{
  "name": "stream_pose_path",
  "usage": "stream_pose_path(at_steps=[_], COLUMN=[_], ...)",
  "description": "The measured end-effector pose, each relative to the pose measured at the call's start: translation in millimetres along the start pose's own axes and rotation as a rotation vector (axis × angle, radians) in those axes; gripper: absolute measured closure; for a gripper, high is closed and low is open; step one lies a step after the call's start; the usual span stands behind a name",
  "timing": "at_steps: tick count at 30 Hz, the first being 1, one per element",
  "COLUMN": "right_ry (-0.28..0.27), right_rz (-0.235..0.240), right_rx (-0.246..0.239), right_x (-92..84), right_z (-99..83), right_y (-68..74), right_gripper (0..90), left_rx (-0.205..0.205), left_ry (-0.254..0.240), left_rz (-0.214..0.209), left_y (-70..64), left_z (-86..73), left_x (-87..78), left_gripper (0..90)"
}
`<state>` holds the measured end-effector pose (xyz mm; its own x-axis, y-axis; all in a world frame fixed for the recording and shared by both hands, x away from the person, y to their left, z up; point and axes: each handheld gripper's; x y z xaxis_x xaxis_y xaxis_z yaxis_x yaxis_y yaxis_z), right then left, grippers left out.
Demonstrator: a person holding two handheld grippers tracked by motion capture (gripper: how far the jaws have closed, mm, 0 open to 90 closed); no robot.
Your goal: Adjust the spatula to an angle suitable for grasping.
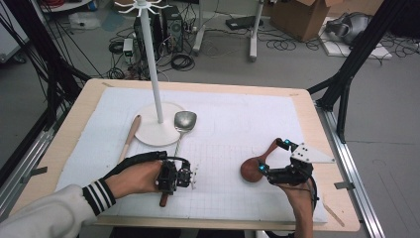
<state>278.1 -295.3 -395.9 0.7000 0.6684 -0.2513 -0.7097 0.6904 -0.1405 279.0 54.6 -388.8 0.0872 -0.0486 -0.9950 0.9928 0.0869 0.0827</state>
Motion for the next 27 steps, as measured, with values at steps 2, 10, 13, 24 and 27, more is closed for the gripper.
stream_pose_path(at_steps=[2,10,13,24,27], right_ry=[0.002,-0.001,-0.002,0.004,0.004], right_rz=[0.001,0.004,0.001,0.001,0.001], right_rx=[0.010,0.013,0.005,0.013,0.013], right_x=[-0.7,-1.2,-0.4,-0.9,-1.0], right_z=[0.1,0.3,0.3,-0.2,-0.2], right_y=[0.5,0.8,0.6,0.3,0.3], right_gripper=[0.5,0.5,0.5,0.5,0.5], left_rx=[-0.005,-0.014,-0.017,-0.034,-0.048], left_ry=[0.008,0.019,0.021,0.031,0.039], left_rz=[0.002,0.009,0.011,0.024,0.029], left_y=[0.4,3.3,3.6,8.3,9.9], left_z=[-1.7,-8.9,-10.9,-21.6,-25.7], left_x=[0.2,-0.3,-0.3,-0.2,-0.4], left_gripper=[89.7,89.7,89.6,89.7,89.6])
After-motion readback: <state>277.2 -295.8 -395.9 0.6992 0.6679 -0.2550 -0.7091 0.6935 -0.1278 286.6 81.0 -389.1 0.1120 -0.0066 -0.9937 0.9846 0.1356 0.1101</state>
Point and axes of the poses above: each handheld gripper's, and its own axes: x roughly forward along the jaws, z roughly out of its top, y roughly to its left, and after that the axes turned 8 degrees about -x, right-handed
